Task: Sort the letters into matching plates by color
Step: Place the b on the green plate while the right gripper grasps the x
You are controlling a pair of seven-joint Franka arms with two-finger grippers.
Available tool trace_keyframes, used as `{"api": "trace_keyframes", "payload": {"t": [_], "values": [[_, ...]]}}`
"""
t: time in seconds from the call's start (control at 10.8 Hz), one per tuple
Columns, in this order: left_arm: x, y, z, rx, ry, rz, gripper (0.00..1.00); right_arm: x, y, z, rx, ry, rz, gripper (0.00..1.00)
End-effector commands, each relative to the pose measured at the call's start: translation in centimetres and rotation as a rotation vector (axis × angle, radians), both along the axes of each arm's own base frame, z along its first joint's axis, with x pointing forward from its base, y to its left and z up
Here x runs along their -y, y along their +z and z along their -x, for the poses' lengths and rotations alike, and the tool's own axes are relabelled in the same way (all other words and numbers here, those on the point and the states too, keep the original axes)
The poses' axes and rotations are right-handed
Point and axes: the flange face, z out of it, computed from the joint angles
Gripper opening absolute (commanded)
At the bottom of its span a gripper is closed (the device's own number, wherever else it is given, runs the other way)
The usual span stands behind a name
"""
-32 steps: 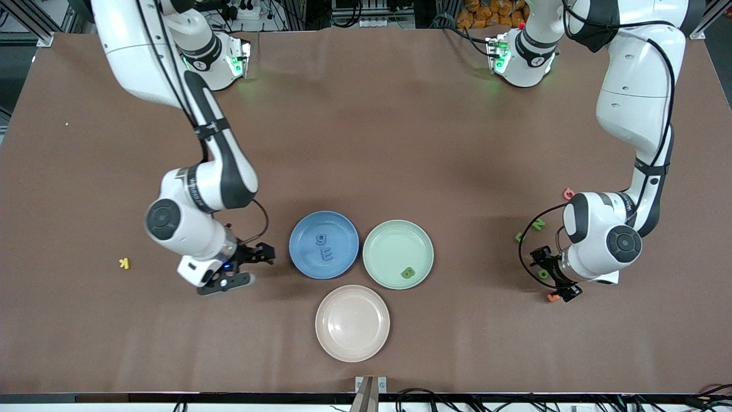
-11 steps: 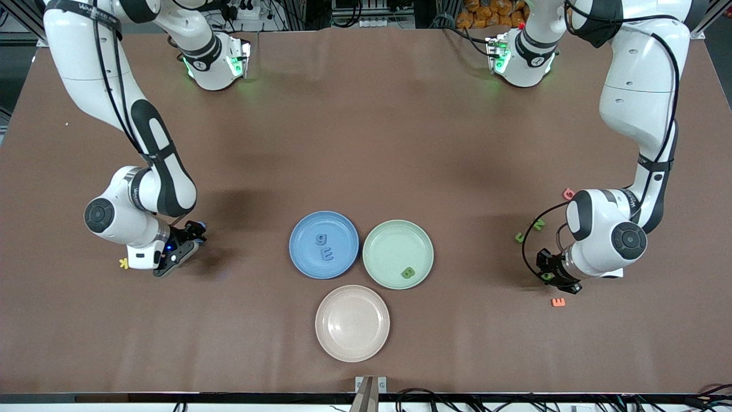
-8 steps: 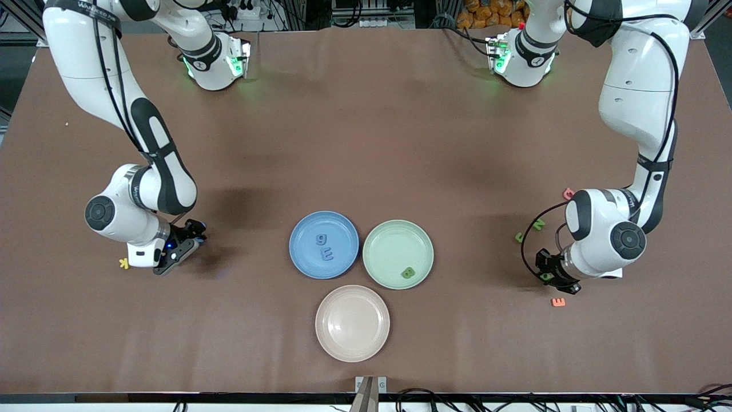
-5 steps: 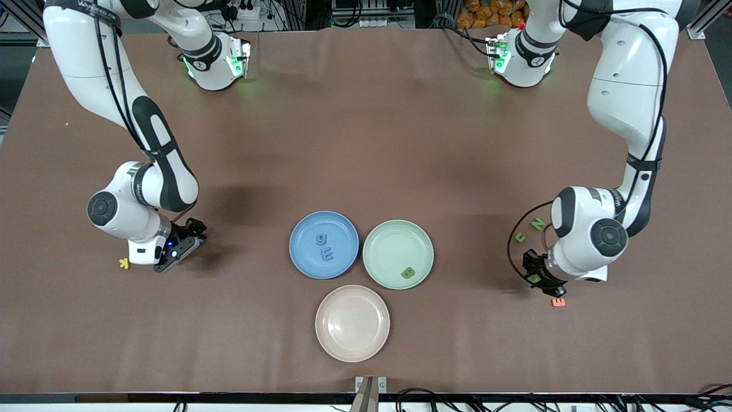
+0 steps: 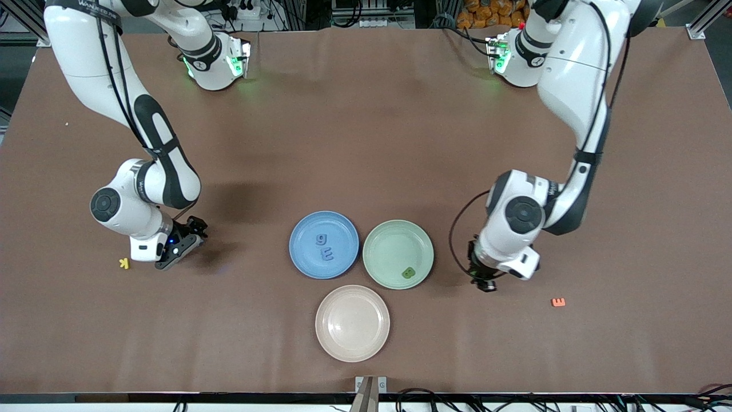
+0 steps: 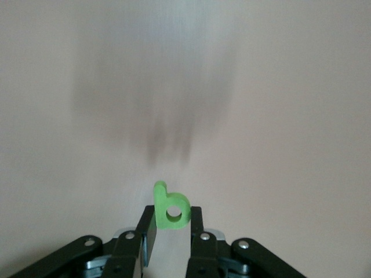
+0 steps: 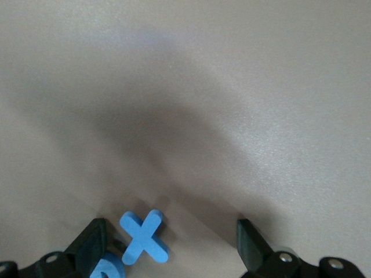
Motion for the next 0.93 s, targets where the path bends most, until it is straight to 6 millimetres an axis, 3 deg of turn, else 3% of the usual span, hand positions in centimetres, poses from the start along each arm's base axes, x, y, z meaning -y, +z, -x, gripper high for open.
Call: {"api": "trace_keyframes", "payload": {"t": [0.0,0.28,0.65,0.74,0.84], "values": [[6.8,2.3,1.6,0.067,-0.154,-0.023,0.0,-0.2,-0.4,1.9,-0.02,0.013,-0.008,1.0],[14.3,2.8,5.0,0.153,-0.275,0.018,0.0,-0.3,-0.2,1.8,-0.015,0.015,-0.009,0.75],[18.5,2.1,7.7,0.236,-0.415,-0.011,0.0,-1.4,-0.3,1.8,-0.01,0.029,-0.013,0.54],[18.5,1.9,7.9,0.263,-0.563,-0.091,0.54,-1.5,-0.3,1.7,-0.008,0.029,-0.014,0.5],[18.3,1.5,8.0,0.257,-0.672,-0.128,0.72,-1.6,-0.1,1.6,-0.005,0.031,-0.015,0.47]]}}
